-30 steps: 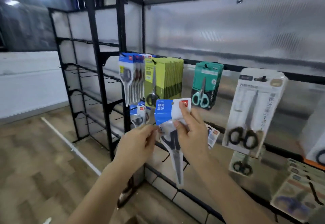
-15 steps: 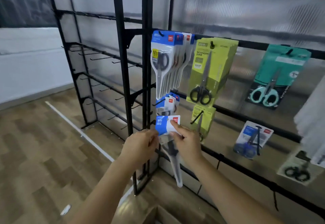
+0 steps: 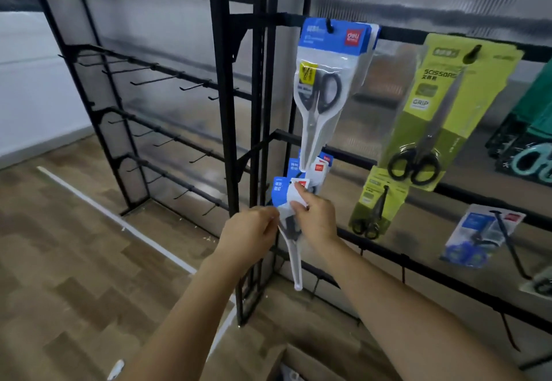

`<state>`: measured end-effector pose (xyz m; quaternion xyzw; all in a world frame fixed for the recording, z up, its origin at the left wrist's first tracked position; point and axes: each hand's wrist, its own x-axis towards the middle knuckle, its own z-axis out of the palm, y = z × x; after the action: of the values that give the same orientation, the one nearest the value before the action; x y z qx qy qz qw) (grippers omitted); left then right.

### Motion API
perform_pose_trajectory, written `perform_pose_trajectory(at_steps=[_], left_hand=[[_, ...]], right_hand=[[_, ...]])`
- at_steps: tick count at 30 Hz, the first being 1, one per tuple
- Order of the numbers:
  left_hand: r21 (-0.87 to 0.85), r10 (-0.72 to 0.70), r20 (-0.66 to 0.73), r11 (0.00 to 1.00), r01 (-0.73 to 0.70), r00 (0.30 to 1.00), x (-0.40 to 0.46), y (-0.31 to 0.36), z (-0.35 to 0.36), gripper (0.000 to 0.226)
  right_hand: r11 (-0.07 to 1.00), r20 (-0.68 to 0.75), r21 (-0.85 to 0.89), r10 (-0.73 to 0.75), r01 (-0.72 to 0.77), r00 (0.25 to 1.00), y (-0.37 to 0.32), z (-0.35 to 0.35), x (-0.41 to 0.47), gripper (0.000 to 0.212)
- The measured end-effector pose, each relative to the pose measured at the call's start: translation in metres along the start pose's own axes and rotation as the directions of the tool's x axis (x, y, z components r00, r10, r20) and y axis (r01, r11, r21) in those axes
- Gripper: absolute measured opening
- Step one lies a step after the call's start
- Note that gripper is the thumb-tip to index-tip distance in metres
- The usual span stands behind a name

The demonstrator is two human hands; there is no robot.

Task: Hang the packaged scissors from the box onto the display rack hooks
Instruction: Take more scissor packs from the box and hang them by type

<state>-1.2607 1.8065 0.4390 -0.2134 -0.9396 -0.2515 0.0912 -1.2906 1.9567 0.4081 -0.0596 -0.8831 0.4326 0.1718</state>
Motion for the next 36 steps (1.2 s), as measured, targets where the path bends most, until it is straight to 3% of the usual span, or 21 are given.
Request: perform_pose_trajectory(at_steps=[8, 13, 22, 27, 32, 34, 36], left_hand=[[-0.038, 0.042, 0.059, 0.998, -0.04, 0.997, 0.013, -0.02, 0.013, 0.023], [-0.067, 0.044, 0.036, 0.997, -0.041, 0.998, 0.012, -0.035, 0.011, 0.022], [-0.106, 0.035, 0.024, 0.994, -0.033, 0.999, 0.01, -0.053, 0.006, 0.021], [-0.095, 0.033, 0.002, 0.995, -0.033, 0.999, 0.011, -0.05, 0.003, 0.021], [-0.097, 0.044, 0.001, 0.994, -0.043, 0.999, 0.007, -0.048, 0.0, 0.021], [-0.095, 0.045, 0.012, 0.995, -0.044, 0.999, 0.006, -0.047, 0.0, 0.022], [-0.09, 0.053, 0.027, 0.995, -0.05, 0.998, 0.007, -0.045, -0.001, 0.022]], right_hand=[[0.992, 0.007, -0.128, -0.019, 0.02, 1.0, 0.002, 0.011, 0.006, 0.045], [0.991, -0.095, -0.132, -0.031, 0.019, 0.995, 0.003, 0.013, 0.01, 0.042], [0.993, -0.121, -0.107, -0.063, 0.05, 0.991, 0.006, 0.017, -0.001, 0.042], [0.998, -0.145, -0.066, -0.01, 0.0, 0.989, 0.003, 0.017, -0.004, 0.042], [0.989, -0.162, 0.048, 0.146, -0.14, 0.976, -0.001, 0.022, -0.004, 0.045], [0.979, -0.099, -0.105, 0.164, -0.174, 0.981, -0.004, 0.022, 0.004, 0.048], [0.902, 0.007, -0.41, 0.153, -0.137, 0.988, -0.009, 0.016, 0.017, 0.054]])
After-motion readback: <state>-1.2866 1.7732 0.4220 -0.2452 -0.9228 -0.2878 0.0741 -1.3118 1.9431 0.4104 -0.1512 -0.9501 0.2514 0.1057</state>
